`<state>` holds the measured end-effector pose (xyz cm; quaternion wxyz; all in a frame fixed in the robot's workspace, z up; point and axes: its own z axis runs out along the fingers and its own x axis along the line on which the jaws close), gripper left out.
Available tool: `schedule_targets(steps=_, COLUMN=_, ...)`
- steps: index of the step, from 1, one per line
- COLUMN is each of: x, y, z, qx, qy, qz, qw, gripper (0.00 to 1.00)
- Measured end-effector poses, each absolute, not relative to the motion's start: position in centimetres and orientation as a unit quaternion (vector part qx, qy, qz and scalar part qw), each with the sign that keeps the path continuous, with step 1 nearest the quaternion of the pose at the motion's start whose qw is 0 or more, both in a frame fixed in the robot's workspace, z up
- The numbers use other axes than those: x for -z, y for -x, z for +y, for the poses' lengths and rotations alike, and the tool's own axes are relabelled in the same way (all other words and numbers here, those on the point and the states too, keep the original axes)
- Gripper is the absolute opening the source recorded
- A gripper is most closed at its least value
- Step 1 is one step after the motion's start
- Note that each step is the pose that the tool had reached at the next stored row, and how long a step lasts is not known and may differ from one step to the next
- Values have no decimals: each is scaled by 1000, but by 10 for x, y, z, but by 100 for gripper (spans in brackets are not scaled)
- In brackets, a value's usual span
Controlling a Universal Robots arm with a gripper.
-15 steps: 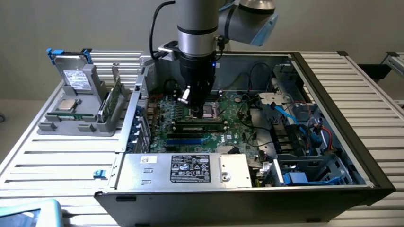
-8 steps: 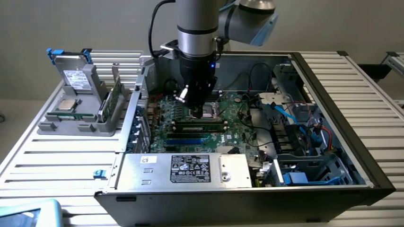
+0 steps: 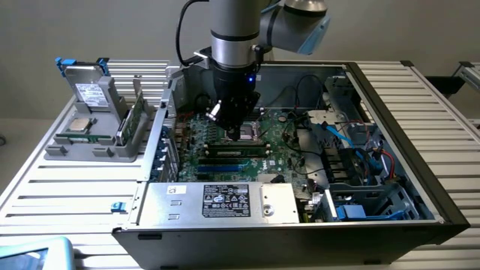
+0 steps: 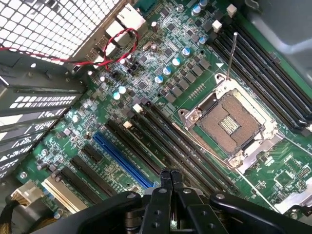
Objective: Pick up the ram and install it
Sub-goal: 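Press down the ram until it locks into place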
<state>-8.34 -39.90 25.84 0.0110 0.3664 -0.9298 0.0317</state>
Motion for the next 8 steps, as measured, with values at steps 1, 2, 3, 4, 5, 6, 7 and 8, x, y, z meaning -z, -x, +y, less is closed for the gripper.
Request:
schedule_targets(steps=1, x=-258, y=83, z=-399, qx=-31, qy=-360, qz=-933, qw=11, gripper=11)
schedule_targets(steps=2, x=-258, y=83, z=-399, qx=-31, qy=-353, qz=-935, qw=11, gripper=11)
schedule_targets(steps=3, x=-258, y=83, z=-399, qx=-30, qy=-346, qz=-938, qw=11, gripper=11)
schedule_targets(steps=4, x=-258, y=83, z=-399, qx=-30, qy=-339, qz=-940, qw=11, gripper=11)
schedule_targets(steps=5, x=-258, y=83, z=-399, qx=-30, qy=-332, qz=-943, qw=12, gripper=11)
schedule_targets(steps=6, x=-258, y=83, z=-399, qx=-30, qy=-324, qz=-946, qw=12, gripper=11)
schedule_targets(steps=7, x=-258, y=83, z=-399, qx=-30, qy=-317, qz=-948, qw=12, gripper=11)
schedule_targets(steps=8, x=-258, y=83, z=-399, qx=-29, qy=-309, qz=-950, qw=12, gripper=11)
